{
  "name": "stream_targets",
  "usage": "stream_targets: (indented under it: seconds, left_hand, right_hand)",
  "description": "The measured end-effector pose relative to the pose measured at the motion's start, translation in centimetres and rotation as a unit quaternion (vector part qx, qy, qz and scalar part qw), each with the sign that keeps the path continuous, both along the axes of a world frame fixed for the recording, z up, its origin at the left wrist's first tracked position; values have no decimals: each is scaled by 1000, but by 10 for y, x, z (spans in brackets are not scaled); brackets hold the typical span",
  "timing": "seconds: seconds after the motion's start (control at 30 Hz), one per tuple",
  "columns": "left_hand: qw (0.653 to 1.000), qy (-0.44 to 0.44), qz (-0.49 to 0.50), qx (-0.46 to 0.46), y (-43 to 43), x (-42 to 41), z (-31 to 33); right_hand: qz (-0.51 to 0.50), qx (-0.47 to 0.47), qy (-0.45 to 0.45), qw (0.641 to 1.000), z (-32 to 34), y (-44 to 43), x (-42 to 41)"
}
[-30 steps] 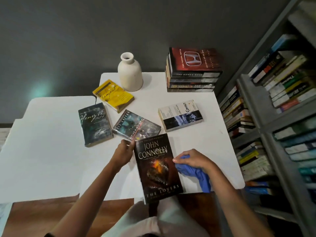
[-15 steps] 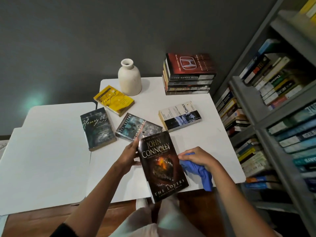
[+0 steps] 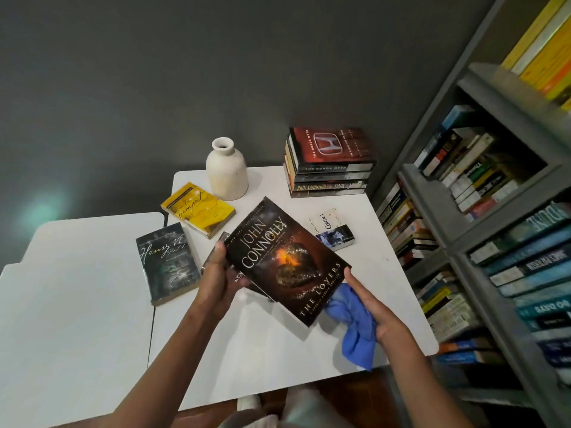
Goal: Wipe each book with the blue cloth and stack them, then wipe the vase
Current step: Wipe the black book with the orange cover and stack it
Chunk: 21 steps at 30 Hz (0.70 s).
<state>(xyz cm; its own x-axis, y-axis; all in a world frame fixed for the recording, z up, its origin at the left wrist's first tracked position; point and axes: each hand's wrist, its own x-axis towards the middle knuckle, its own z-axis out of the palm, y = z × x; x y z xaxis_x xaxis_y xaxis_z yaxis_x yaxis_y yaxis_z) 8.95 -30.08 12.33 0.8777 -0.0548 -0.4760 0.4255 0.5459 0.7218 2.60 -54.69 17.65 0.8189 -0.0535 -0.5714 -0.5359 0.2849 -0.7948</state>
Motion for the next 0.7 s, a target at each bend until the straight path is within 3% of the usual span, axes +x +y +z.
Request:
stream_targets:
  seconds: [0.23,0.43,0.6,0.7]
  left_hand:
    - [991,24,-43,-124,24,-1,11]
    - [967,-11,-230,113,27,20,26]
    - [976,-18,-184,119,25,22,17]
    - [980,-40,-144,129,18,20,25]
  right_hand:
    - [47,30,50,997,-25,-25,30]
    - [123,-27,67,990,-8,-36,52]
    - [122,-61,63,989,2,-35,57]
    - [64,-169,54,982,9,-44,55]
